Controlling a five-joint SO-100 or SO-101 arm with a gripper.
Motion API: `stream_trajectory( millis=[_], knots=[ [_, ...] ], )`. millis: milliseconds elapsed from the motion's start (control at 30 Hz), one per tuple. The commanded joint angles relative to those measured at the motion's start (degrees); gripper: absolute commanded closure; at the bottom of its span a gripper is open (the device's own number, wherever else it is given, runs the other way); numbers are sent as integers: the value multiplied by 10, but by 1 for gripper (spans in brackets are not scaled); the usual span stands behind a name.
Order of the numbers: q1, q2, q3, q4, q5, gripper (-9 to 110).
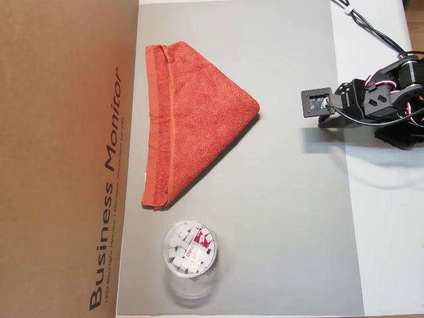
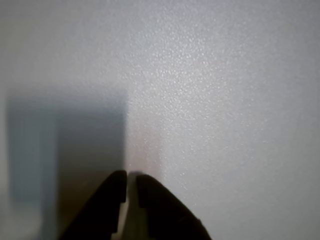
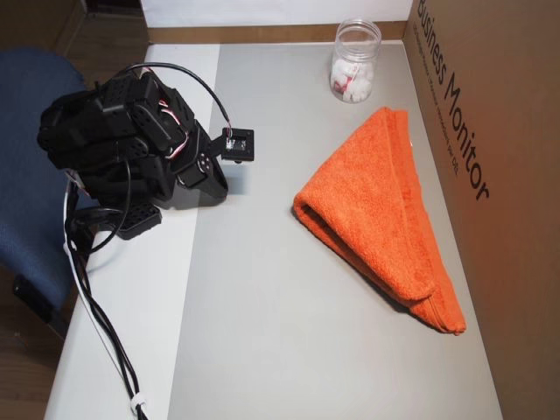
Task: Fold the blanket.
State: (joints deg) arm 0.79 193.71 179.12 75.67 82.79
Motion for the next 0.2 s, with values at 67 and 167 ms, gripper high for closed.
stream_trajectory(
  millis=[67, 167],
  knots=[
    [2, 7, 4, 2, -2, 101],
    [2, 7, 4, 2, -2, 101]
  ],
)
